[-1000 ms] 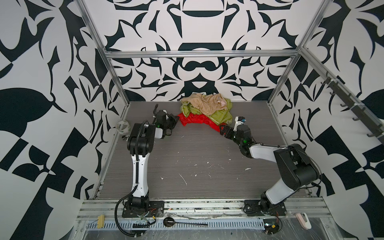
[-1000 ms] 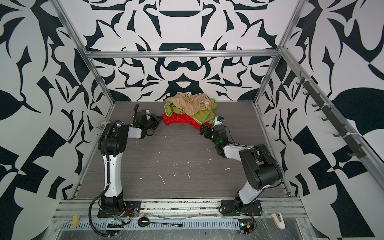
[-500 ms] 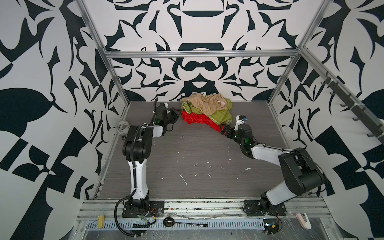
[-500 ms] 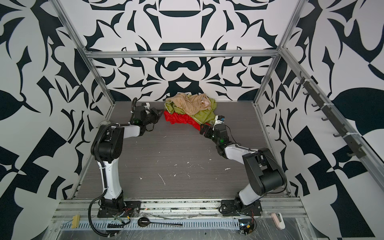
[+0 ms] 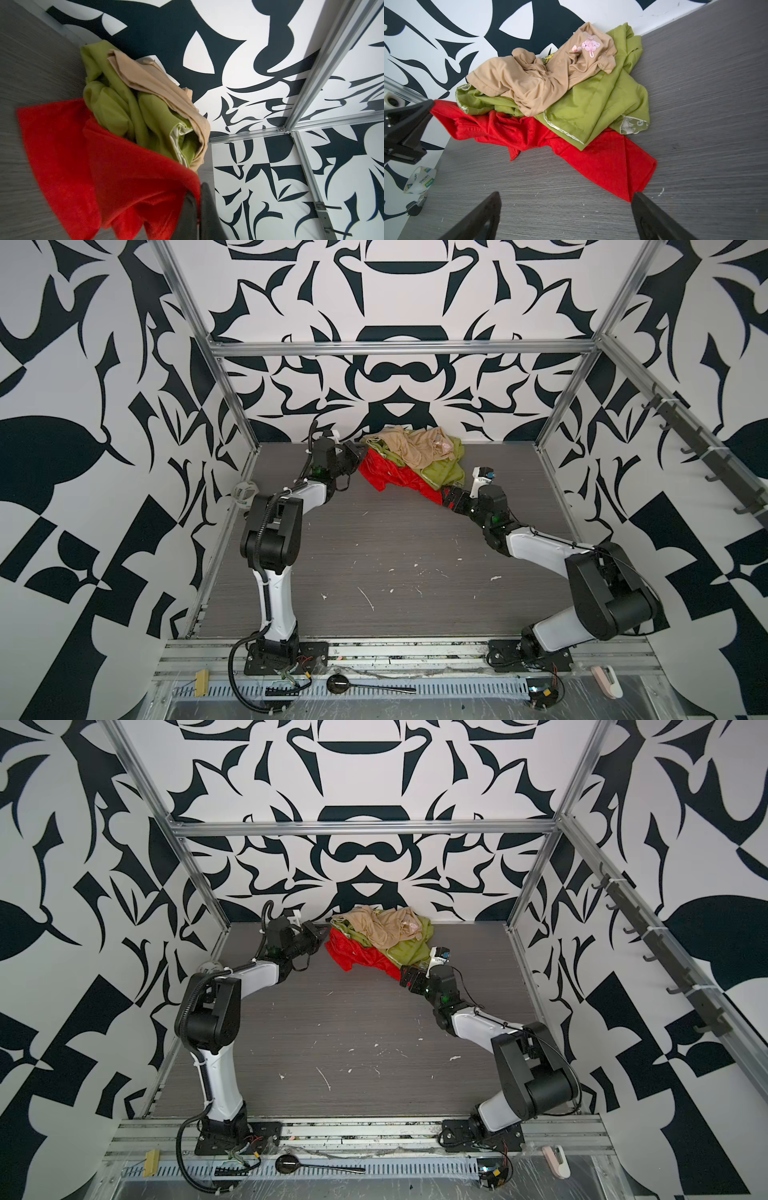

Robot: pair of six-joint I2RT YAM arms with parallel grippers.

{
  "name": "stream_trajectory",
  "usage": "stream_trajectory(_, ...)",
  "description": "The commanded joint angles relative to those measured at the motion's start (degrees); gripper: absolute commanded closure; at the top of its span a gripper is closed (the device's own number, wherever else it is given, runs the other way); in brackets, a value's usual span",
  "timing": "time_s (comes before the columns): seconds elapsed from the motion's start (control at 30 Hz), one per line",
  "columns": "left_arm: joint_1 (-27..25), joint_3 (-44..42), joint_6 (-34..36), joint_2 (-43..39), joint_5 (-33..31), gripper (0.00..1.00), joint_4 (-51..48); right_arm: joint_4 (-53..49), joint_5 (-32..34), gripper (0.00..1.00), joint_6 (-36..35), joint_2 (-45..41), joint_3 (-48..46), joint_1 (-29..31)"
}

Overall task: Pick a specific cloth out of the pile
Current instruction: 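Lift the red cloth with the left gripper, pulling it off the pile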

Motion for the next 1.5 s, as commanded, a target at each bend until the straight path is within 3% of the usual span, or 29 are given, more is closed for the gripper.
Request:
stream_trajectory(0.0, -0.63, 3.22, 0.87, -3.80, 0.24, 1.00, 0.63, -0.45, 0.90, 0.00, -1.78, -2.20, 2.27, 0.33)
stream_trajectory(0.6, -3.53, 7.83, 0.78, -6.70, -0.58, 1.00, -0.58, -3.28, 1.60, 0.00, -6.50, -6.14, 1.92, 0.51)
stream_trajectory(1.47, -5.80, 3.42, 4.47, -12.03, -5.64, 1.00, -6.33, -3.67, 1.61, 0.00, -6.05, -7.37, 2.07, 1.72)
